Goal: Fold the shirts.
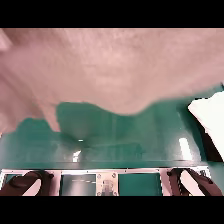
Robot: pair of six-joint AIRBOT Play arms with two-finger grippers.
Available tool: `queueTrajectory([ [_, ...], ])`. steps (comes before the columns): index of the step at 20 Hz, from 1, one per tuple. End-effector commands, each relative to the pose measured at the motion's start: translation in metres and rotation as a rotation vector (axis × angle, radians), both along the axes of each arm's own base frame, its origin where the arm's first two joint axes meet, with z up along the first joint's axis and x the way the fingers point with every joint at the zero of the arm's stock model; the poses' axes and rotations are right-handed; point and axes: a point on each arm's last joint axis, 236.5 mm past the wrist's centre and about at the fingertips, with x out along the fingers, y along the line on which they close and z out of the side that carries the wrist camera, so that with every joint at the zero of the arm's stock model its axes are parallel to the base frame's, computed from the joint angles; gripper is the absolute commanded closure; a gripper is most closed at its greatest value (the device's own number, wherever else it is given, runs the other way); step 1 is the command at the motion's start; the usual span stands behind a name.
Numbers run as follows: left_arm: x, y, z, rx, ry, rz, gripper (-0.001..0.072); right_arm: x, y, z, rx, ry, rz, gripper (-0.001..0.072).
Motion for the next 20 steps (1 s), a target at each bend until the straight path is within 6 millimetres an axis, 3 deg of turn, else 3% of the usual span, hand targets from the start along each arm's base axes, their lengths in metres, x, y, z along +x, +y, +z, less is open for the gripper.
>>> queueTrajectory([
  [1,0.035,-0.007,-0.06,-0.001,0.209,-0.02,0.0682,0.017,0.008,-0.001,0.032,-0.032,0.058,0.0703],
  [3,0.079,-0.027,-0.128,0.012,0.41,-0.092,0.0681,0.062,0.011,-0.046,0.112,0.066,0.138,0.0703],
  [5,0.127,-0.035,-0.207,0.025,0.6,-0.11,0.0681,0.113,-0.006,-0.118,0.207,0.205,0.138,0.0703],
  [7,0.178,-0.039,-0.29,0.006,0.754,-0.106,0.0681,0.157,-0.027,-0.209,0.279,0.356,0.106,0.0703],
  [10,0.253,-0.063,-0.412,-0.034,0.898,-0.174,0.0682,0.204,-0.044,-0.35,0.389,0.554,0.045,0.0703],
  [12,0.294,-0.079,-0.479,-0.112,0.979,-0.208,0.0681,0.225,-0.042,-0.419,0.44,0.668,0.036,0.0702],
  [14,0.316,-0.097,-0.529,-0.182,1.056,-0.26,0.0681,0.244,-0.036,-0.463,0.517,0.734,0.037,0.0702],
  [16,0.326,-0.109,-0.555,-0.207,1.104,-0.305,0.0681,0.257,-0.031,-0.488,0.581,0.768,0.041,0.0702],
  [17,0.328,-0.111,-0.558,-0.21,1.115,-0.314,0.066,0.259,-0.031,-0.494,0.589,0.778,0.041,0.0701],
  [18,0.328,-0.108,-0.557,-0.206,1.121,-0.315,0.0309,0.259,-0.032,-0.496,0.59,0.784,0.04,0.0681],
  [19,0.324,-0.105,-0.551,-0.205,1.14,-0.329,0.0002,0.257,-0.035,-0.495,0.591,0.79,0.04,0.0514],
  [20,0.318,-0.096,-0.543,-0.202,1.176,-0.35,-0.0006,0.252,-0.038,-0.491,0.601,0.809,0.048,0.037],
])
